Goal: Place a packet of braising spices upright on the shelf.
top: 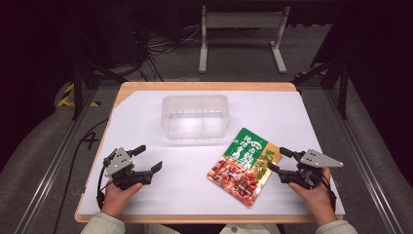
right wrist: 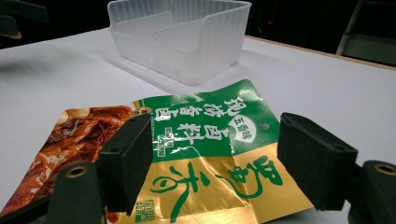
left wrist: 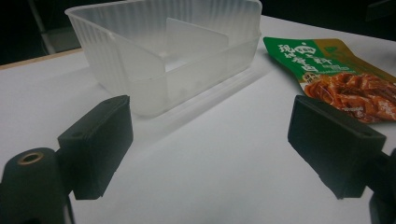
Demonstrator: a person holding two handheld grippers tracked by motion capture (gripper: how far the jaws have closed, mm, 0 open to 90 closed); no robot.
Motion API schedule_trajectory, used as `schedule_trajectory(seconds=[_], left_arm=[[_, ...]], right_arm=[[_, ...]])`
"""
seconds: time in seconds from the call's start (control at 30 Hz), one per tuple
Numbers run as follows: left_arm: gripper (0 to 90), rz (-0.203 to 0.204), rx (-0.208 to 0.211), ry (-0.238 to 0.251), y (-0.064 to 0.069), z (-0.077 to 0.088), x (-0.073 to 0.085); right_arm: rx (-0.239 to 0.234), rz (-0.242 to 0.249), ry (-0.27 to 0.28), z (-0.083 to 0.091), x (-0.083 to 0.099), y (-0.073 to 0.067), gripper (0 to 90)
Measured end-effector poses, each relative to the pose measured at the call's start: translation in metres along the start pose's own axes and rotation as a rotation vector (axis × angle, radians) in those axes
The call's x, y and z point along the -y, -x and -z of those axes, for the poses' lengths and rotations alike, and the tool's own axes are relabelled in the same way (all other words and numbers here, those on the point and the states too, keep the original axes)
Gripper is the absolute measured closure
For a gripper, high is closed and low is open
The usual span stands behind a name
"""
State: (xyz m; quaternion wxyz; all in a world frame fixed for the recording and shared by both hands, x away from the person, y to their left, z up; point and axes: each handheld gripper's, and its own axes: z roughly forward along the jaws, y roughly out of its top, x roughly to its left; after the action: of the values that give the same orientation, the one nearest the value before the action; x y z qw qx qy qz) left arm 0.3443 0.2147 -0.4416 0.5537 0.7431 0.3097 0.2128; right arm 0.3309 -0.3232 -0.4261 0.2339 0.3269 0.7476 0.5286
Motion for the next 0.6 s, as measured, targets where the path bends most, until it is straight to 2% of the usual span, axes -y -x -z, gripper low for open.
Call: schedule_trajectory(seconds=[0.33, 0.6], left_arm=[[15.0, 0.015, -0.005, -0.003, -0.001, 0.000, 0.000], [15.0, 0.026, -0.002, -0.002, -0.002, 0.001, 0.000]], right_arm=[[0.007, 0.002, -0.015, 0.001, -0.006, 0.000, 28.4], [0.002, 0.007, -0.030, 0.000, -0.026, 0.004, 29.0]])
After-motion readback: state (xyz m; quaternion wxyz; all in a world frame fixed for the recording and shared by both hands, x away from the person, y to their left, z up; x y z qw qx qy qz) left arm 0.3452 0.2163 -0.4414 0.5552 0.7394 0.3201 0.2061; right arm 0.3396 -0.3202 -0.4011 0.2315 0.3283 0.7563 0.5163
